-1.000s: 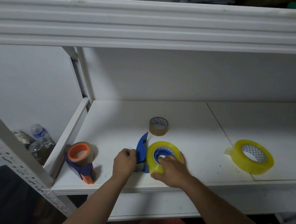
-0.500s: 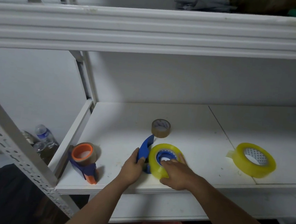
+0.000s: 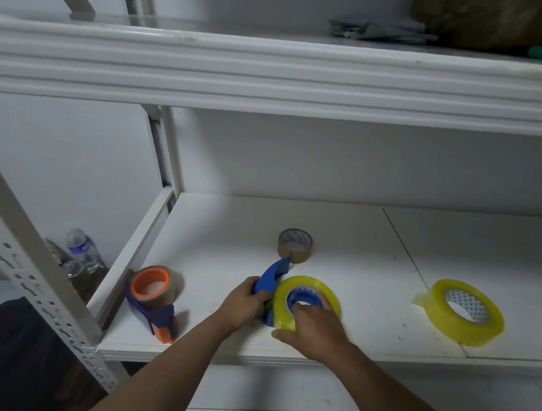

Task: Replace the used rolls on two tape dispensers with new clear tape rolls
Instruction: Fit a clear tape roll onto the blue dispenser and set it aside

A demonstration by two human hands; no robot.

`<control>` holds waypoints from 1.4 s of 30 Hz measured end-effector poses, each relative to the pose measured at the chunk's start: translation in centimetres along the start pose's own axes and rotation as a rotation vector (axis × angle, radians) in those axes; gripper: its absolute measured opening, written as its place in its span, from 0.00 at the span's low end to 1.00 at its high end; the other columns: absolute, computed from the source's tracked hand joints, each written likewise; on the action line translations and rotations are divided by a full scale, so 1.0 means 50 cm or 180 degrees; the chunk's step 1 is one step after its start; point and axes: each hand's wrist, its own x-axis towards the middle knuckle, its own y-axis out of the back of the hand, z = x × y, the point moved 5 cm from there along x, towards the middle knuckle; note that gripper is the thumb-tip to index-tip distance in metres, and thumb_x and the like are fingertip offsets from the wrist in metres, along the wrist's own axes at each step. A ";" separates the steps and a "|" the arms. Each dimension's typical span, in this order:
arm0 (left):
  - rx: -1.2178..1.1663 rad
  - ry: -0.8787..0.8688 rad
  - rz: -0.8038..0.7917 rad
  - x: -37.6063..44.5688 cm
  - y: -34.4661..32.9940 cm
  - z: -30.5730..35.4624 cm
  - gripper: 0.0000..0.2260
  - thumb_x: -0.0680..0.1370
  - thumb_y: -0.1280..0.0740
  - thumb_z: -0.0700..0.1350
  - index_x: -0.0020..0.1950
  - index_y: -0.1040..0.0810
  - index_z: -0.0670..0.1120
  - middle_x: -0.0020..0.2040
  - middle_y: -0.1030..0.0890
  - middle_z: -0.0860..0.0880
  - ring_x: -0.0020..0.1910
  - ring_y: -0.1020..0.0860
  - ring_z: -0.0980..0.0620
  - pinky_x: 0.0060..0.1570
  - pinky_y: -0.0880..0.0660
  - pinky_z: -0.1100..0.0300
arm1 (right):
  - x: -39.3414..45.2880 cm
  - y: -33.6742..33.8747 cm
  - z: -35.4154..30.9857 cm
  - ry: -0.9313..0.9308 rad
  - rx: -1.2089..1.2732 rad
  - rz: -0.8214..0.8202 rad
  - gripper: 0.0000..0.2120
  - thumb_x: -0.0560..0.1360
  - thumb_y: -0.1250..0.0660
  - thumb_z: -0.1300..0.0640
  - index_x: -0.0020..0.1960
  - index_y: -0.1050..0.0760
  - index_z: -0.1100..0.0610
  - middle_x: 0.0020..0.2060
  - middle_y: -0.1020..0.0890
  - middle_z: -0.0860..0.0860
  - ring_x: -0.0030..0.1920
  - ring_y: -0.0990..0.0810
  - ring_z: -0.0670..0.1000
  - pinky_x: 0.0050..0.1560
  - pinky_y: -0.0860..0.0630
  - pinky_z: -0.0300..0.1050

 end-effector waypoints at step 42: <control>0.0949 -0.0166 -0.0447 0.035 0.008 0.006 0.20 0.74 0.29 0.53 0.64 0.27 0.50 0.57 0.21 0.50 0.54 0.22 0.50 0.57 0.23 0.53 | -0.001 -0.021 0.046 0.0359 -0.0080 0.0105 0.26 0.67 0.39 0.34 0.56 0.28 0.50 0.54 0.21 0.49 0.61 0.28 0.51 0.74 0.54 0.55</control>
